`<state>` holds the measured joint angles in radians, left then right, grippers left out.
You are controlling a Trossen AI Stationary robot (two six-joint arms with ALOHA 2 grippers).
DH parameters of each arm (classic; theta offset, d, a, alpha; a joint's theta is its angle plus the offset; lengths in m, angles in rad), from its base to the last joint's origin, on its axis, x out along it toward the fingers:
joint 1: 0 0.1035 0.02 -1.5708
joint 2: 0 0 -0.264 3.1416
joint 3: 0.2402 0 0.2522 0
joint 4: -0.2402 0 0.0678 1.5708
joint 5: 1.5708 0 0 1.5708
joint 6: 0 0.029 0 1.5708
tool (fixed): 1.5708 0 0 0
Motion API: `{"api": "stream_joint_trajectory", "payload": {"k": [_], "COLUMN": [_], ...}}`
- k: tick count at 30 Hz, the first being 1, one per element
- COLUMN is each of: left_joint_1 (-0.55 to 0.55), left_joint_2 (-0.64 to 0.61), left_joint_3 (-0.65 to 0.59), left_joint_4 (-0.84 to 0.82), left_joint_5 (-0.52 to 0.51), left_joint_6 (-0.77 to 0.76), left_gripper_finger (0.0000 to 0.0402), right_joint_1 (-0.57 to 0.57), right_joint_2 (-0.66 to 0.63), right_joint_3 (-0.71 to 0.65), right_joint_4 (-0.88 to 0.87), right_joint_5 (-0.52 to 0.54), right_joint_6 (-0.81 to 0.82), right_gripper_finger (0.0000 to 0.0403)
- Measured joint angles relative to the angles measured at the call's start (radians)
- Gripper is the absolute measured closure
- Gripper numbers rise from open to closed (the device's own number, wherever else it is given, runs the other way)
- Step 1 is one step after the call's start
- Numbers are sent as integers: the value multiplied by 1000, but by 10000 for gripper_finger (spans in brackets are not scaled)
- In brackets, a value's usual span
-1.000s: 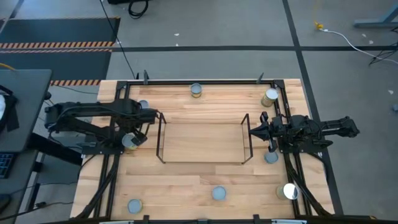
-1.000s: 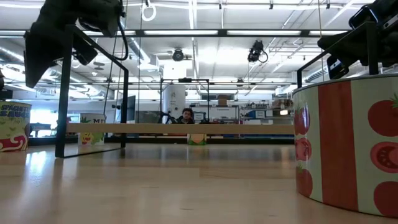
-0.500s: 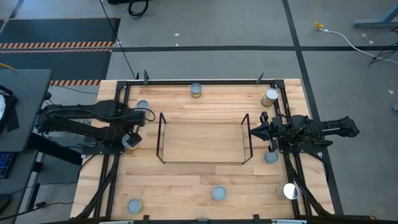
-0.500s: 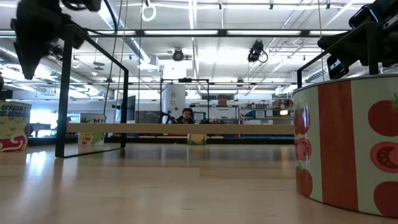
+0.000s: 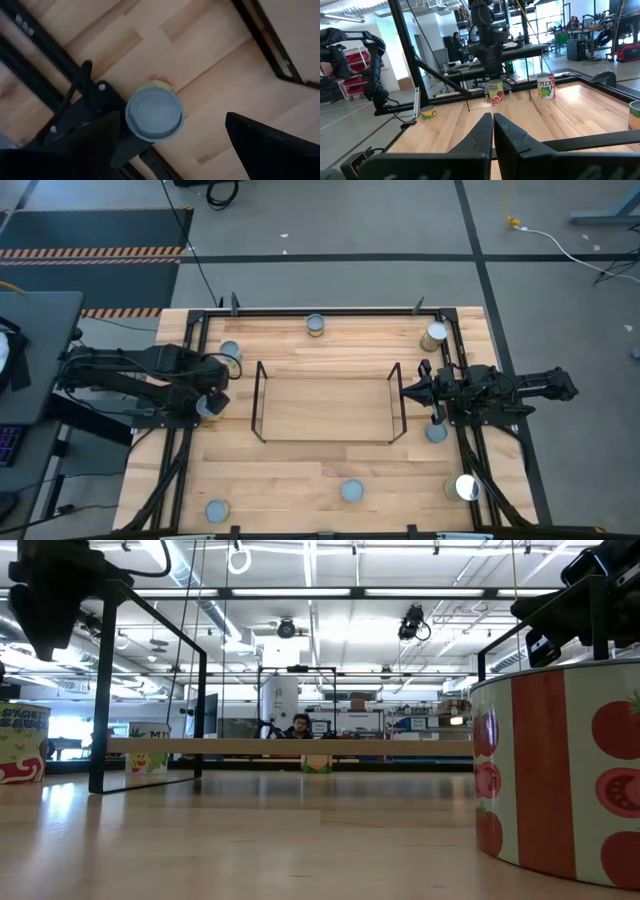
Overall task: Pick and place cans onto a shelf
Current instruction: Put the left green can on the shelf
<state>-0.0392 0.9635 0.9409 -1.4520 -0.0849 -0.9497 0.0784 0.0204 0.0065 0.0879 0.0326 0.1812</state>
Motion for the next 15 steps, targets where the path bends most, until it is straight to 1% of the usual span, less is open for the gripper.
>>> {"api": "stream_joint_trajectory", "payload": {"k": [5,7,12,15], "left_joint_1": [-35,-68,-182,-241], "left_joint_2": [33,44,78,76], "left_joint_3": [0,0,-4,-72], "left_joint_4": [23,51,48,111], "left_joint_5": [0,3,-11,-14], "left_joint_6": [-92,-132,-256,-329], "left_gripper_finger": [31,31,31,36], "right_joint_1": [0,0,0,0], "right_joint_2": [0,0,0,0], "right_joint_3": [0,0,0,0], "right_joint_4": [1,1,1,1], "right_joint_5": [0,0,0,0], "right_joint_6": [0,0,0,0], "right_gripper_finger": [380,380,380,380]}}
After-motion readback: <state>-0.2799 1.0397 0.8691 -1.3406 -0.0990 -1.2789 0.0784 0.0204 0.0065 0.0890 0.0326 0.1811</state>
